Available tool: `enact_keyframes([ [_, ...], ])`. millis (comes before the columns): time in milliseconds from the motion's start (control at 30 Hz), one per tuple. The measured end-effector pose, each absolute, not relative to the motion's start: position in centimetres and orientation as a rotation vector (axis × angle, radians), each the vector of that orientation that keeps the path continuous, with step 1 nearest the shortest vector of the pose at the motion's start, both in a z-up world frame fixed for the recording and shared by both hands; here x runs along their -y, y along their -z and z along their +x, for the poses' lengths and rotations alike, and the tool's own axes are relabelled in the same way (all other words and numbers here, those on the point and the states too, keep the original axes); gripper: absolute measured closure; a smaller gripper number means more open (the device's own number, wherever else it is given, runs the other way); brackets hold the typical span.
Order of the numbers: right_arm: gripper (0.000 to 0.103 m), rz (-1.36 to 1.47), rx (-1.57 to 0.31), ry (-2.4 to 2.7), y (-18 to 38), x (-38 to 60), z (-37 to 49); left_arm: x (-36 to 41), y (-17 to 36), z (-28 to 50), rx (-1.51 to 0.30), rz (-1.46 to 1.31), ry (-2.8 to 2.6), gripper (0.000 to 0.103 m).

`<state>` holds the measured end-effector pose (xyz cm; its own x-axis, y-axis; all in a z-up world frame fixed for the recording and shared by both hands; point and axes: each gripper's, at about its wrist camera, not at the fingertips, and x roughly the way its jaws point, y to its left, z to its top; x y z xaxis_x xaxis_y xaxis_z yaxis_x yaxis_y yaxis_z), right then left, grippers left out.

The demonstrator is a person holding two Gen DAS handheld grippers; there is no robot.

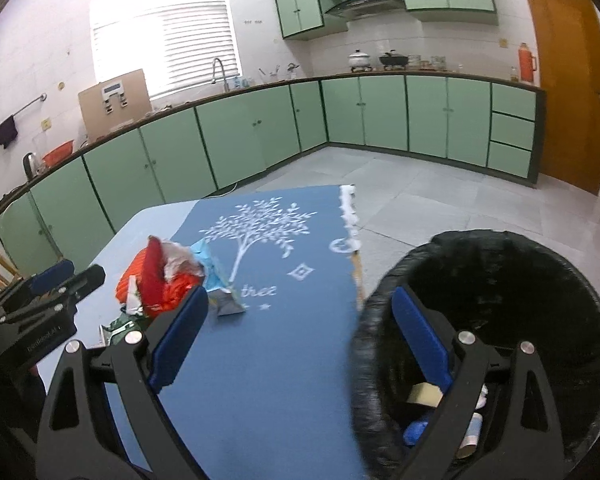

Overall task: Collect trash
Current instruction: 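Move both open tools back over the trash pile on the table, then grasp the green-and-white plastic bag with the left tool while the right tool grasps the light blue carton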

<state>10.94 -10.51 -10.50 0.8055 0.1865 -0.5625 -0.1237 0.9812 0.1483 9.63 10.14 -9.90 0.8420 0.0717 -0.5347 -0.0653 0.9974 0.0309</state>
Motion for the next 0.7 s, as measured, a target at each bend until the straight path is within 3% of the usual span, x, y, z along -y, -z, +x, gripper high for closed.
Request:
enact_keyframes([
  [700,0.013,0.087,-0.667,-0.168,13.7,9.2,13.2,-9.7,15.6,12.7,-0.675,-0.016,-0.110,0.041],
])
